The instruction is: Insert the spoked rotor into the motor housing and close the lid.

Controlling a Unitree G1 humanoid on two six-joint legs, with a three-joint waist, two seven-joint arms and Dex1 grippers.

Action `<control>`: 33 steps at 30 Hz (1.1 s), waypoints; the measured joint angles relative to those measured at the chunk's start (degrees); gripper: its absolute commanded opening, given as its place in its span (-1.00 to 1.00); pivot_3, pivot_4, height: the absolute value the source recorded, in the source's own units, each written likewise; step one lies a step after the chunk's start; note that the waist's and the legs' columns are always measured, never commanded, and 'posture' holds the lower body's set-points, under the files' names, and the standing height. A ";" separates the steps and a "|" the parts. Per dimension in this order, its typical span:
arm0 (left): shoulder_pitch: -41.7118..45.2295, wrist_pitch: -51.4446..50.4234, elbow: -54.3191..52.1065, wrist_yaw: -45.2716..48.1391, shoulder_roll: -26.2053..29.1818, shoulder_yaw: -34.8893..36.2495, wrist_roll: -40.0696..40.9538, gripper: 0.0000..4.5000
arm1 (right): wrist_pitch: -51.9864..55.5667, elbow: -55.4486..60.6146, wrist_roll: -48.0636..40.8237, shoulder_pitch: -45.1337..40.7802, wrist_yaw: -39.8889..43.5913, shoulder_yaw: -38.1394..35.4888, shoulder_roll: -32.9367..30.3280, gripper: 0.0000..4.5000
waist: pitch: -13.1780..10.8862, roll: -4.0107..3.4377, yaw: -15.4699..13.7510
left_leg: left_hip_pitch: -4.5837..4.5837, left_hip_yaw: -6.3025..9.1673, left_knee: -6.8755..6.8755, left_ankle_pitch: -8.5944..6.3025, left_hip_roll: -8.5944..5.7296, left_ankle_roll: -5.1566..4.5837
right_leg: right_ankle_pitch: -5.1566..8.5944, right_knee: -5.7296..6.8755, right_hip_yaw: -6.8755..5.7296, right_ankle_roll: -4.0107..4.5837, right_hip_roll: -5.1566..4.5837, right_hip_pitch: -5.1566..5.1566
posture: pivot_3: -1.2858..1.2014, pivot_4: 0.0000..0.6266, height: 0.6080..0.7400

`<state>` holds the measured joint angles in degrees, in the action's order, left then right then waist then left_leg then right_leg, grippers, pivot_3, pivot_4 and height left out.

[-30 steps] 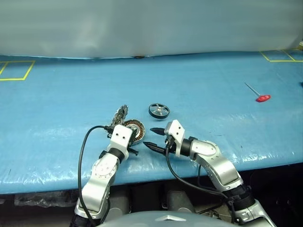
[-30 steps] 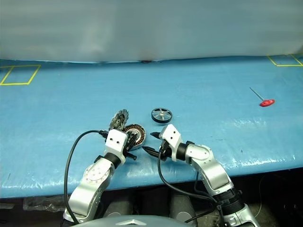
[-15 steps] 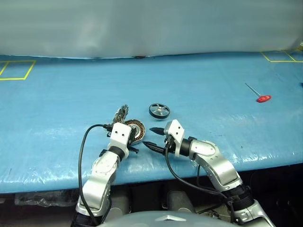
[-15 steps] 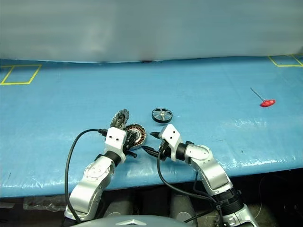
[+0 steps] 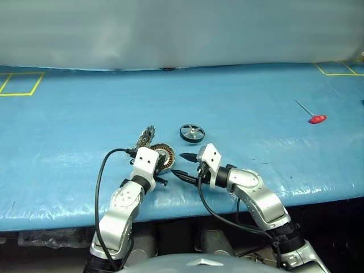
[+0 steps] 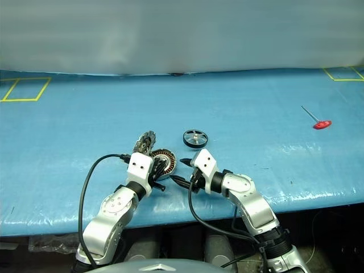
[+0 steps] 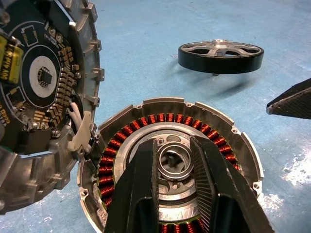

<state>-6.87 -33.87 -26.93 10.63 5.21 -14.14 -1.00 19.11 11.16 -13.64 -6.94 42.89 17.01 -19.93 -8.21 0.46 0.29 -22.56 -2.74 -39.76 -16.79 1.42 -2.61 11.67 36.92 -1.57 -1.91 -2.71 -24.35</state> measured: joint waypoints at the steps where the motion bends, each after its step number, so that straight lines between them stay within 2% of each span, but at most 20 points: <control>1: 0.01 -0.09 -0.04 0.03 0.02 0.00 0.00 -0.71 | 0.00 0.00 0.00 0.00 -0.05 0.00 0.01 0.44 | 0.00 0.00 0.00 | 0.00 0.00 0.00 0.00 0.00 0.00 | 0.00 0.00 0.00 0.00 0.00 0.00 | 0.03 -0.52 1.00; 22: 0.60 -0.32 0.26 -0.54 -0.07 0.01 -0.04 -0.71 | 0.00 0.00 0.00 0.32 -0.34 0.00 0.01 0.44 | 0.00 0.00 0.02 | -0.01 0.00 -0.01 0.00 0.00 0.00 | 0.00 0.00 0.00 0.01 0.00 -0.01 | 0.03 -0.52 1.00; 26: 0.61 -0.37 0.23 -0.45 -0.06 -0.02 -0.02 -0.07 | 0.01 0.00 0.01 0.32 -0.34 0.00 0.01 0.44 | 0.00 0.00 0.02 | -0.01 0.00 -0.01 0.00 0.00 0.00 | 0.00 0.00 0.01 0.01 0.00 -0.01 | 0.03 -0.52 1.00; 28: 0.64 -0.36 0.21 -0.53 -0.11 -0.10 -0.04 0.18 | 0.01 0.00 0.00 0.32 -0.34 0.00 0.01 0.44 | 0.00 0.00 0.02 | -0.01 0.00 -0.01 0.00 0.00 0.00 | 0.00 -0.01 0.00 0.01 0.00 -0.01 | 0.03 -0.52 1.00; 33: 1.00 -0.36 -0.18 -0.59 -0.22 -0.10 -0.08 0.18 | 0.03 -0.01 0.01 0.32 -0.32 0.00 0.02 0.44 | 0.00 0.00 0.07 | -0.02 0.00 0.00 0.00 0.00 0.00 | 0.00 0.00 0.01 0.00 0.02 -0.02 | 0.03 -0.52 1.00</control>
<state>-5.87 -34.22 -27.11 10.04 4.98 -14.24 -1.07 19.13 11.15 -13.63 -6.62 42.57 17.02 -19.92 -8.21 0.46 0.36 -22.58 -2.74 -39.77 -16.79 1.43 -2.61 11.67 36.91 -1.56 -1.91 -2.70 -24.37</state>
